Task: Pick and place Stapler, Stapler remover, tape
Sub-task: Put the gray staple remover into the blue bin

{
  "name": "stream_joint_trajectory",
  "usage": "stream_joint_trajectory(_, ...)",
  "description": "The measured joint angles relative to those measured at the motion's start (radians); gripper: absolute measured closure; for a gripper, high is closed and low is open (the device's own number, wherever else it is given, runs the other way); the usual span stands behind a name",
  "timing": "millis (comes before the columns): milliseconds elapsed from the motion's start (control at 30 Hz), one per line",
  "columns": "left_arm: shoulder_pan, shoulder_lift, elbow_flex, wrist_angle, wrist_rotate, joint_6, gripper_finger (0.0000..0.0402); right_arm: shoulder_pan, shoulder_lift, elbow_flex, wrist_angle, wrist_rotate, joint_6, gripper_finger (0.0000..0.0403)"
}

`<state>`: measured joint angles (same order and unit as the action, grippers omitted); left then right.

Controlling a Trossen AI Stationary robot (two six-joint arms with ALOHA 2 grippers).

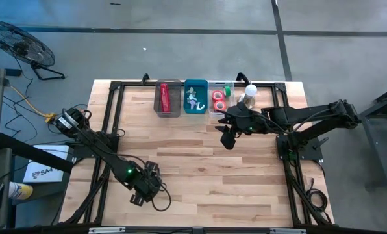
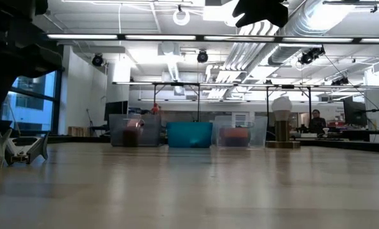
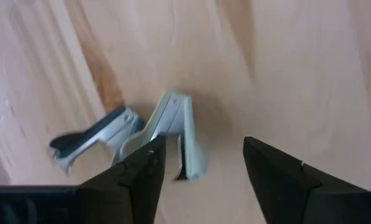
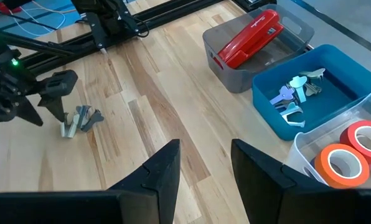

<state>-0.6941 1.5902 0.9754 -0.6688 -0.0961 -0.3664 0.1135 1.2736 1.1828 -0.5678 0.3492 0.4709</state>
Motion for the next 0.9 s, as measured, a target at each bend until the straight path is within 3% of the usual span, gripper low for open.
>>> stream_joint_trajectory(300, 0.000, 0.017, 0.002, -0.009, 0.021, -0.004, 0.0123, 0.000, 0.000, 0.000, 0.003, 0.001, 0.000, 0.0268)
stream_joint_trajectory(700, 0.000, 0.085, 0.001, -0.015, 0.067, 0.000, 0.0147, 0.000, 0.000, 0.000, 0.004, 0.007, -0.001, 0.0268)
stream_joint_trajectory(900, 0.000, 0.099, 0.001, -0.019, 0.024, -0.018, 0.0165, 0.000, 0.000, 0.000, 0.006, 0.007, 0.000, 0.0268)
